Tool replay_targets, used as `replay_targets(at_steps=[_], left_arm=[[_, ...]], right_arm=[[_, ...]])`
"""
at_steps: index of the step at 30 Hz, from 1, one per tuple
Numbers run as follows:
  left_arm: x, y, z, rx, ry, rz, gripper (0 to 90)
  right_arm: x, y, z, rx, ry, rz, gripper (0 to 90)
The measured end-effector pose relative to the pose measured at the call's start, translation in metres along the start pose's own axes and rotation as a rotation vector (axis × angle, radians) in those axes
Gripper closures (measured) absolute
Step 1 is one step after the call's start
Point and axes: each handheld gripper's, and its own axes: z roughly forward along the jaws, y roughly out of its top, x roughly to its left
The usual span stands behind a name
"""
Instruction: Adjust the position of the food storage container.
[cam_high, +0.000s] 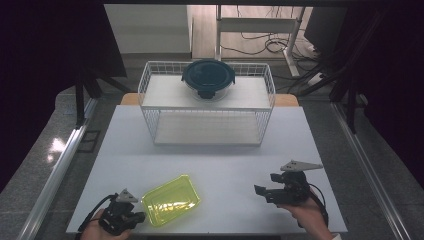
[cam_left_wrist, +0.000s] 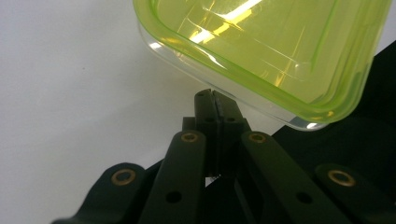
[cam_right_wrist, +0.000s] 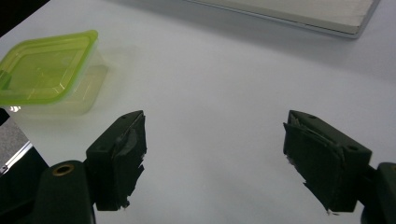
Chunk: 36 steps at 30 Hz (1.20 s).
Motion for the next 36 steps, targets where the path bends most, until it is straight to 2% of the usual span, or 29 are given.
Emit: replay_targets(at_steps=[7,14,20,25,28,36], left_arm=[[-0.001,0.009,0.008,0.003,-0.037,-0.004,90.0],[0.001,0.020,0.013,0.009,-0.033,0.014,90.0],[0.002,0.038,0.018,0.004,-0.028,0.029,90.0],[0.005,0.054,0.025,0.004,-0.041,0.036,90.0],[0.005,0.064,0.030,0.002,-0.033,0.060,90.0],[0.004,0.083,0.041,0.011,-0.044,0.078,90.0]], right_arm=[[-0.002,0.000,0.000,0.002,-0.002,0.009,21.4],[-0.003,0.000,-0.001,-0.003,-0.010,0.020,21.5],[-0.003,0.000,0.000,0.004,-0.009,0.017,21.5],[-0.004,-0.001,0.000,0.004,-0.009,0.019,21.5],[-0.004,-0.001,0.000,0.005,-0.009,0.020,21.5],[-0.005,-0.001,0.000,0.007,-0.012,0.025,21.5]])
